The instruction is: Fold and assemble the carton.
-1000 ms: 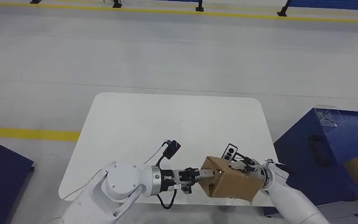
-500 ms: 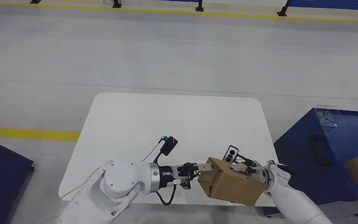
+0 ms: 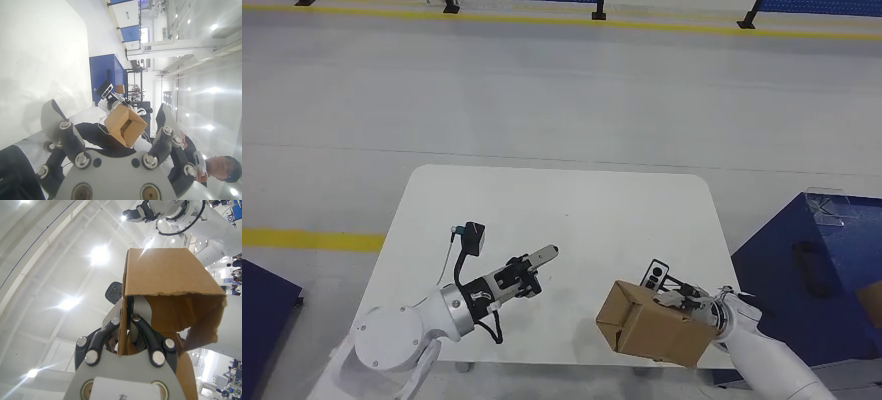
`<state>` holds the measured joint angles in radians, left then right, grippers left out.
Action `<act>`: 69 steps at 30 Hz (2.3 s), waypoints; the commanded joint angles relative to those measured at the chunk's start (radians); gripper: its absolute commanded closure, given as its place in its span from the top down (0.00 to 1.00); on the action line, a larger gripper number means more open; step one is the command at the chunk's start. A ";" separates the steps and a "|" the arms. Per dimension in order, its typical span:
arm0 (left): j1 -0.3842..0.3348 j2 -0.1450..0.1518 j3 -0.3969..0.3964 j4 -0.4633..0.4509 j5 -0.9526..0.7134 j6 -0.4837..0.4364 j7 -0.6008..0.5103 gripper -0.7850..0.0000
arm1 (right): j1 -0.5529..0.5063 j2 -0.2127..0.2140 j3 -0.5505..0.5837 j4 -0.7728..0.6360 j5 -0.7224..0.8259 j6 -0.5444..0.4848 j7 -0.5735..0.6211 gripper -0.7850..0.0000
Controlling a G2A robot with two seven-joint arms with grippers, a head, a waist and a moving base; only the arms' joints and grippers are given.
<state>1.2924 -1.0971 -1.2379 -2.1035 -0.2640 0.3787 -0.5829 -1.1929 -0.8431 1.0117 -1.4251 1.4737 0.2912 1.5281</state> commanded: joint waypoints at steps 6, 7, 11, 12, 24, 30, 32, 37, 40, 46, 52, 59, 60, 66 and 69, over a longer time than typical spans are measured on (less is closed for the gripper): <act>0.000 0.000 0.000 0.000 0.000 0.000 0.000 1.00 | 0.010 0.000 0.123 -0.062 0.231 0.080 -0.600 0.00; 0.000 0.000 0.000 0.000 0.000 0.000 0.000 1.00 | -0.006 0.000 0.139 -0.075 0.304 0.097 -0.723 0.00; 0.000 0.000 0.000 0.000 0.000 0.000 0.000 1.00 | -0.082 0.007 0.216 -0.181 0.477 0.061 -1.199 0.00; 0.000 0.000 0.000 0.000 0.000 0.000 0.000 1.00 | -0.109 0.009 0.230 -0.228 0.528 0.064 -1.321 0.00; 0.000 0.000 0.000 0.000 0.000 0.000 0.000 1.00 | -0.190 0.011 0.379 -0.572 1.238 -0.558 -2.454 0.00; 0.000 0.000 0.000 0.000 0.000 0.000 0.000 1.00 | -0.072 -0.006 0.279 -0.517 1.210 -0.672 -2.582 0.00; 0.000 0.000 0.000 0.000 0.000 0.000 0.000 1.00 | -0.036 -0.020 0.231 -0.486 1.228 -0.711 -2.560 0.23; 0.000 0.000 0.000 0.000 0.000 0.000 0.000 1.00 | 0.032 -0.051 0.125 -0.428 1.231 -0.717 -2.511 0.45; 0.000 0.000 0.000 0.000 0.000 0.000 0.000 1.00 | 0.054 -0.064 0.104 -0.417 1.263 -0.726 -2.494 0.45; 0.000 0.000 0.000 0.000 0.000 0.000 0.000 1.00 | 0.010 -0.057 0.212 -0.490 1.278 -0.603 -2.426 0.41; 0.000 0.000 0.000 0.000 0.000 0.000 0.000 1.00 | -0.149 -0.033 0.436 -0.482 1.174 -0.162 -2.094 0.00; 0.000 0.000 0.000 0.000 0.000 0.000 0.000 1.00 | -0.214 -0.025 0.564 -0.315 0.841 0.207 -1.657 0.00; 0.000 0.000 0.000 0.000 0.000 0.000 0.000 1.00 | -0.206 -0.025 0.566 -0.293 0.792 0.241 -1.597 0.00; 0.000 0.000 0.000 0.000 0.000 0.000 0.000 1.00 | -0.158 -0.028 0.543 -0.155 0.344 0.277 -1.158 0.00; 0.000 0.000 0.000 0.000 0.000 0.000 0.000 1.00 | -0.128 -0.032 0.521 -0.073 0.238 0.257 -0.984 0.00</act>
<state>1.2925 -1.0971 -1.2380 -2.1035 -0.2639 0.3785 -0.5827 -1.3305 -0.8734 1.5424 -1.5346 1.7441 0.5502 0.4592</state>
